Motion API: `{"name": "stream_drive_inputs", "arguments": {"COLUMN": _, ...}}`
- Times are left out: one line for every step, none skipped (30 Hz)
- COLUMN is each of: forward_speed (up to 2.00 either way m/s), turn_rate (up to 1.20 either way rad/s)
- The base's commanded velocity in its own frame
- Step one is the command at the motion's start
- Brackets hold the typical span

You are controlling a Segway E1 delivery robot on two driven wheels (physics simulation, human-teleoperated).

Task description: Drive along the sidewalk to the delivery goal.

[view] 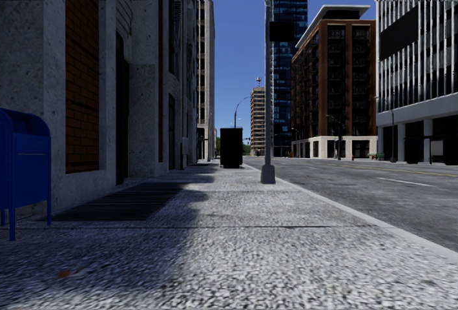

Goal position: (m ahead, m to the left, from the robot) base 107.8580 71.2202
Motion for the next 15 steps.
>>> {"name": "stream_drive_inputs", "arguments": {"forward_speed": 2.0, "turn_rate": 0.36}}
{"name": "stream_drive_inputs", "arguments": {"forward_speed": 2.0, "turn_rate": 0.14}}
{"name": "stream_drive_inputs", "arguments": {"forward_speed": 2.0, "turn_rate": 0.0}}
{"name": "stream_drive_inputs", "arguments": {"forward_speed": 2.0, "turn_rate": 0.0}}
{"name": "stream_drive_inputs", "arguments": {"forward_speed": 2.0, "turn_rate": 0.0}}
{"name": "stream_drive_inputs", "arguments": {"forward_speed": 2.0, "turn_rate": 0.0}}
{"name": "stream_drive_inputs", "arguments": {"forward_speed": 2.0, "turn_rate": 0.0}}
{"name": "stream_drive_inputs", "arguments": {"forward_speed": 2.0, "turn_rate": 0.0}}
{"name": "stream_drive_inputs", "arguments": {"forward_speed": 2.0, "turn_rate": 0.0}}
{"name": "stream_drive_inputs", "arguments": {"forward_speed": 2.0, "turn_rate": 0.0}}
{"name": "stream_drive_inputs", "arguments": {"forward_speed": 2.0, "turn_rate": 0.0}}
{"name": "stream_drive_inputs", "arguments": {"forward_speed": 2.0, "turn_rate": 0.0}}
{"name": "stream_drive_inputs", "arguments": {"forward_speed": 2.0, "turn_rate": 0.0}}
{"name": "stream_drive_inputs", "arguments": {"forward_speed": 2.0, "turn_rate": 0.0}}
{"name": "stream_drive_inputs", "arguments": {"forward_speed": 2.0, "turn_rate": 0.34}}
